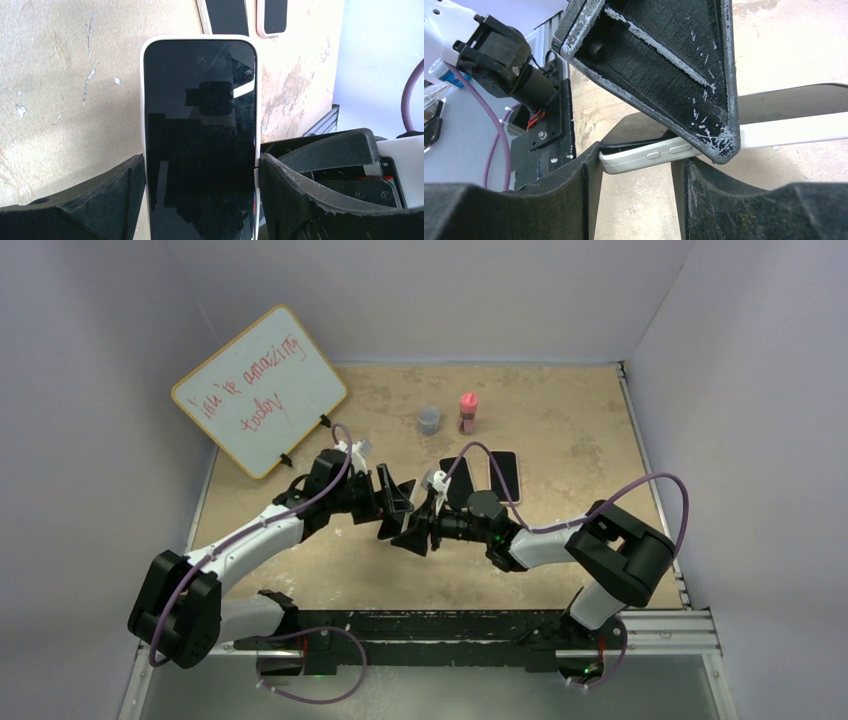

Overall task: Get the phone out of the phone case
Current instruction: Remove the phone case from the phone.

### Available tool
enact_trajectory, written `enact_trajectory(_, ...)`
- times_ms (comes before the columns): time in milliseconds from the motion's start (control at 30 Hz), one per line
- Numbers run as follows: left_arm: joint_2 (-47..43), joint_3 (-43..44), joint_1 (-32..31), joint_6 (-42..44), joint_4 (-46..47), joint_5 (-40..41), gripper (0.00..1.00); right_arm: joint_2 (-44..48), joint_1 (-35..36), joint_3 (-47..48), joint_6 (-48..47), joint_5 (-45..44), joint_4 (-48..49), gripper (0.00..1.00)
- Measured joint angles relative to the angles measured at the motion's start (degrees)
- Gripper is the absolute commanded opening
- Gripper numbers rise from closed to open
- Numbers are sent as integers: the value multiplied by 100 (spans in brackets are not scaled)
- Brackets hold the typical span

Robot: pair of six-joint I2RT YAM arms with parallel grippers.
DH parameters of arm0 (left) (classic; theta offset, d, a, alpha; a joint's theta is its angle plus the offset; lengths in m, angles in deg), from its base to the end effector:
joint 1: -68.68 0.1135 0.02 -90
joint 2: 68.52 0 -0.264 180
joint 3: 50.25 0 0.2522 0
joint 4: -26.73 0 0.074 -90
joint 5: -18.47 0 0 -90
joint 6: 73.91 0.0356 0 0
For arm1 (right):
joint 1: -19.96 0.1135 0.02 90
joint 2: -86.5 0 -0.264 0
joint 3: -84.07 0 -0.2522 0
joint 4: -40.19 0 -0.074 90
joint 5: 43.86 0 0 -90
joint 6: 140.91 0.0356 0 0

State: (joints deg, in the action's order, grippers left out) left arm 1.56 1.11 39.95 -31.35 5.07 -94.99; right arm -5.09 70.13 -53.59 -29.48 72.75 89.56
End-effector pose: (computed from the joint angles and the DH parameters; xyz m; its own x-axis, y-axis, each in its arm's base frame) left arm 0.2126 -0.1327 0.2117 -0.9049 -0.2745 -0.3253 0.0597 0.6749 -0.7355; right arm 0.1785 0.2389 0.1866 -0.3544 0.0851 -0.9312 -0.9067 0.2123 0.3645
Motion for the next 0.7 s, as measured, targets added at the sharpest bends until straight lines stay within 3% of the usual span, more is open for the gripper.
enact_trajectory(267,-7,-2,0,9,11,72,1,-114,9,0,146,7,116,21)
enact_trajectory(467,-7,-2,0,76,4,101,1,-186,15,2,157,4,153,7)
enact_trajectory(567,-7,-2,0,149,4,101,1,-186,20,2,66,-4,96,0)
enact_trajectory(700,-7,-2,0,291,-59,98,1,-166,57,4,-199,-17,-85,0)
